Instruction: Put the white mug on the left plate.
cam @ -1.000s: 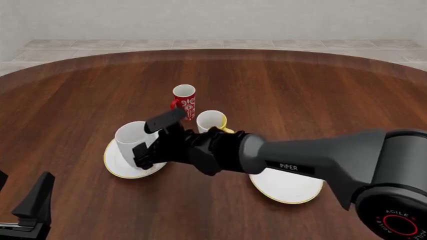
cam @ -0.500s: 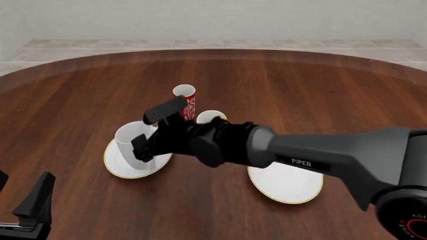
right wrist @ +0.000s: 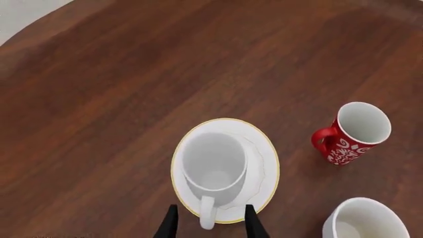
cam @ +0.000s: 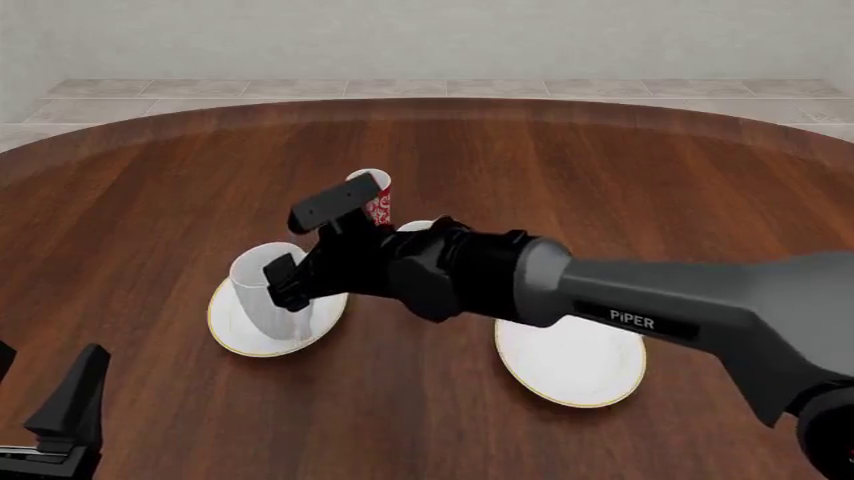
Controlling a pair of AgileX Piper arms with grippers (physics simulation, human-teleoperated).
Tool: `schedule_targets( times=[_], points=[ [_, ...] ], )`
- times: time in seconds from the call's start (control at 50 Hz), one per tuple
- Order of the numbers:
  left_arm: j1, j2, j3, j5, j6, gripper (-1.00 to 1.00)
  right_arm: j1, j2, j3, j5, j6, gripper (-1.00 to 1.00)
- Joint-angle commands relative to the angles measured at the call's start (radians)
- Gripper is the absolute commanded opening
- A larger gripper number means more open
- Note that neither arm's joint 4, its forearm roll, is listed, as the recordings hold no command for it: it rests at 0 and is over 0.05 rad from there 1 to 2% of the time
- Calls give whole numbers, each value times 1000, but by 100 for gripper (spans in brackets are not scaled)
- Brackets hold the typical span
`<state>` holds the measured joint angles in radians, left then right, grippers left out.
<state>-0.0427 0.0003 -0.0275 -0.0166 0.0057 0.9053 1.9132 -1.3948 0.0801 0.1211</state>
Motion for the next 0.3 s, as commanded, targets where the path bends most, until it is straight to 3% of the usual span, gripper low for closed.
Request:
schedule_targets(
  times=[0.02, 0.3],
  points=[
    [1, 0, -1, 2, 2, 100, 3, -23, 2, 11, -5, 100],
    [4, 0, -2, 3, 0, 100, 4, -50, 11, 20, -11, 100]
  ],
)
